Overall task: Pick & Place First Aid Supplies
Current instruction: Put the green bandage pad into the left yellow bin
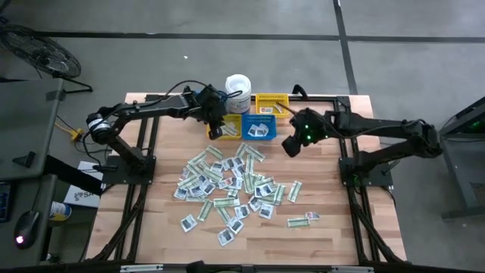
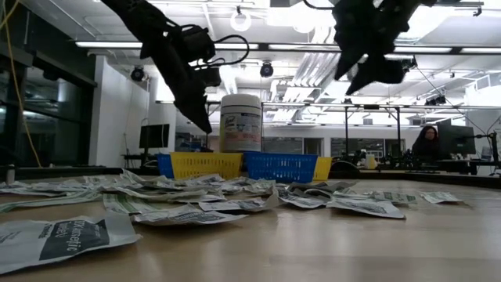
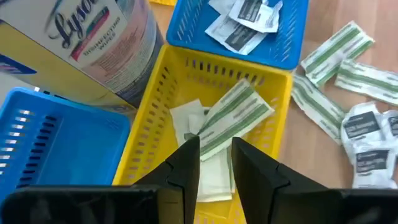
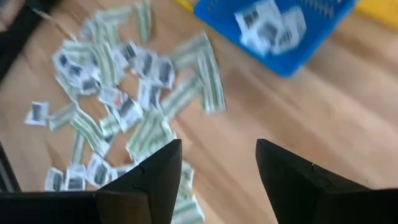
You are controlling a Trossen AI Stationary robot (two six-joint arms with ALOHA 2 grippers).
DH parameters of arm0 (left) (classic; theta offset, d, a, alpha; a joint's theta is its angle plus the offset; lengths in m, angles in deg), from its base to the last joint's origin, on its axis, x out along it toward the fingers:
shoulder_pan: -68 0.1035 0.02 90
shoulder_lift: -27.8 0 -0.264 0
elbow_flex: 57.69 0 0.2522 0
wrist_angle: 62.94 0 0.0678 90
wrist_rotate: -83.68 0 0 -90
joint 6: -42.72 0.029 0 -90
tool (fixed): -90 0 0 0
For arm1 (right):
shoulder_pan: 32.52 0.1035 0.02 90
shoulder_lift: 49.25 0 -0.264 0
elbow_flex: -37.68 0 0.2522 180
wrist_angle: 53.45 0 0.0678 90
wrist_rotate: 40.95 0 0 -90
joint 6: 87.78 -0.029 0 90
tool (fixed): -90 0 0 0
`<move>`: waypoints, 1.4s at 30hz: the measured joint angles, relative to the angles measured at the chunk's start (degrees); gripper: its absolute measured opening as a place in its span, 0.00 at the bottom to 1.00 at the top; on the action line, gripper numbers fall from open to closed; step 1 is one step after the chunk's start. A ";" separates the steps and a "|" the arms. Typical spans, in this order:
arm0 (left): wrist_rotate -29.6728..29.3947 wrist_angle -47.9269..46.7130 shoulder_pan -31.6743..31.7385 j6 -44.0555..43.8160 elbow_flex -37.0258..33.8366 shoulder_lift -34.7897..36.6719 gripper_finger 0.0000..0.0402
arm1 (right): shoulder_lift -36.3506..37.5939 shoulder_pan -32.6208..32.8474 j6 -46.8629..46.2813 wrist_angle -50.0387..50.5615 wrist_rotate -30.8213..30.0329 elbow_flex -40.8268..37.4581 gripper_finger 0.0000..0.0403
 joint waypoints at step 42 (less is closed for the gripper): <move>2.58 -2.45 -21.67 -25.77 0.48 2.87 0.23 | -0.04 31.24 -1.18 -18.24 -14.09 -29.05 0.49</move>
